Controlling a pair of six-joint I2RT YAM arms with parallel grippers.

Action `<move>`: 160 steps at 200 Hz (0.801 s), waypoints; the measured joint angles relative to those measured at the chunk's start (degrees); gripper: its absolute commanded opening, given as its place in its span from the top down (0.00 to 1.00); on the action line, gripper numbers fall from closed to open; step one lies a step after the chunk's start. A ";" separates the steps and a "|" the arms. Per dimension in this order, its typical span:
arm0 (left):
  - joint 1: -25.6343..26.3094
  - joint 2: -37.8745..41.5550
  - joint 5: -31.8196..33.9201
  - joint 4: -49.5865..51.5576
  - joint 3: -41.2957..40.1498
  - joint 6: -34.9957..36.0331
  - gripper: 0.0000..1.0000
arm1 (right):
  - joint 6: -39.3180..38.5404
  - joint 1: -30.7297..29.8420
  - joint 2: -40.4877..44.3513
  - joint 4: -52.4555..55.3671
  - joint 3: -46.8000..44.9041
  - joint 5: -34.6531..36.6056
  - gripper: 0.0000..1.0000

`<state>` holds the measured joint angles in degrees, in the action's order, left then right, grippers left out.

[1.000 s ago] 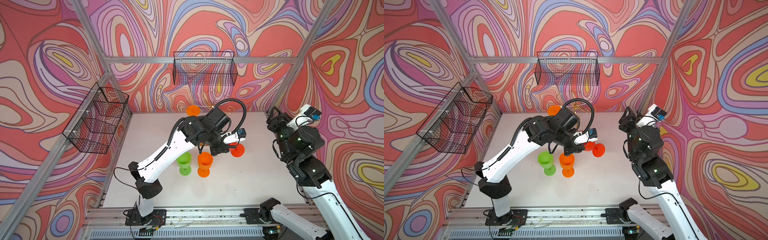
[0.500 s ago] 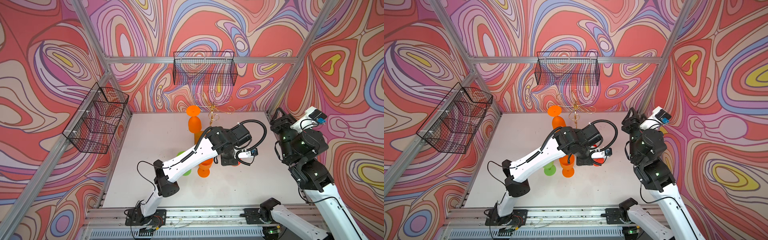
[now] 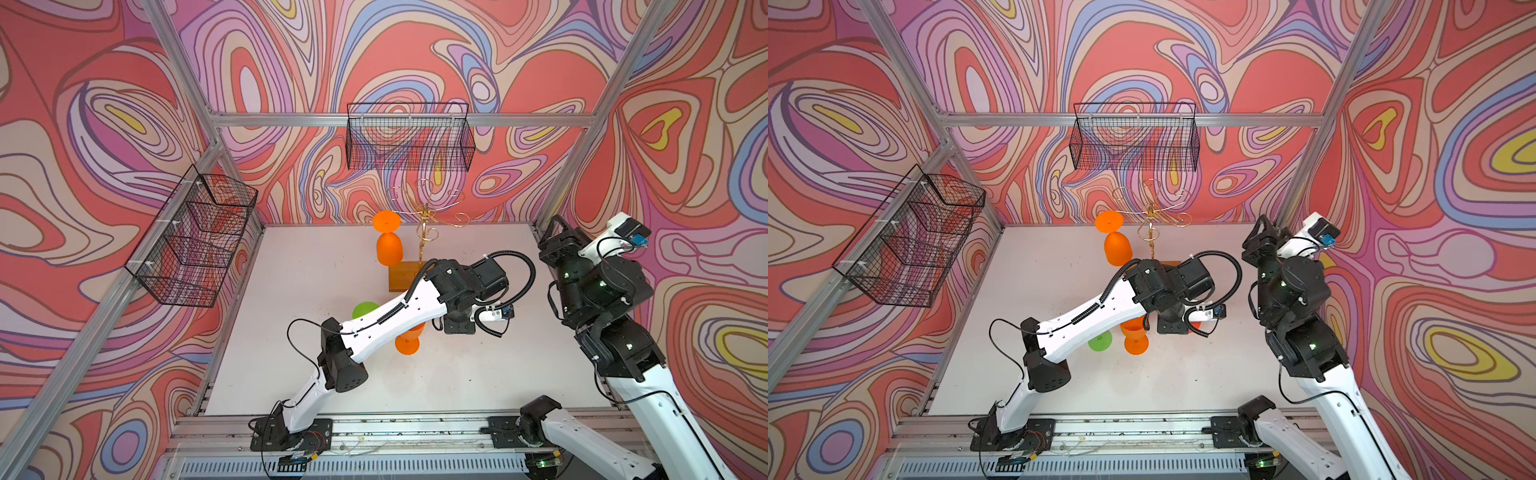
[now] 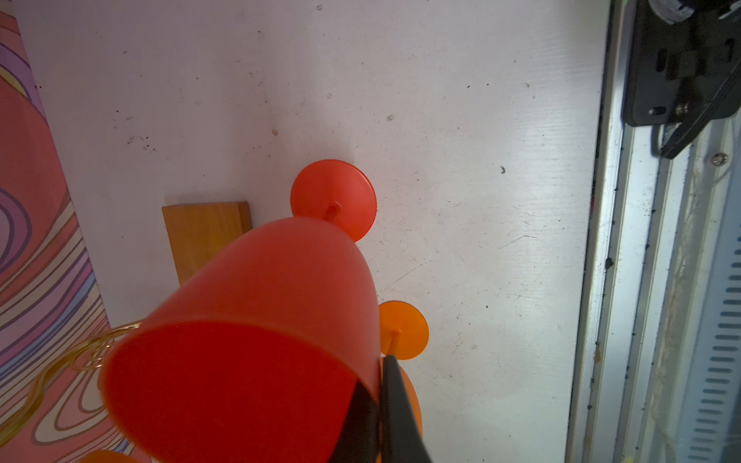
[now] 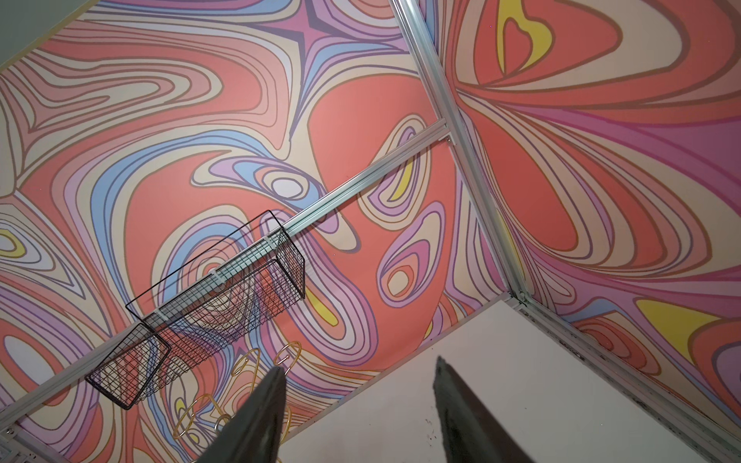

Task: Take the wine glass off the wine glass rack
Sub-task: Place the wine glass at the center of the table.

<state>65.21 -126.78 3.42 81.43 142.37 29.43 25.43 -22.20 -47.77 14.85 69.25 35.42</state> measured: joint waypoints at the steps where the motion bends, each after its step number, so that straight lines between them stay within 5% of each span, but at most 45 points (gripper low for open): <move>1: 0.00 -0.04 0.00 0.00 0.00 0.00 1.00 | -0.02 0.00 0.00 0.00 0.00 0.02 0.39; 160: 0.00 -2.38 -0.79 1.05 -5.51 0.57 1.00 | -1.40 0.00 1.20 0.17 -1.05 2.54 0.39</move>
<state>65.21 -129.16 2.63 82.48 136.86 30.00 24.03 -22.20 -46.57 15.03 68.20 37.95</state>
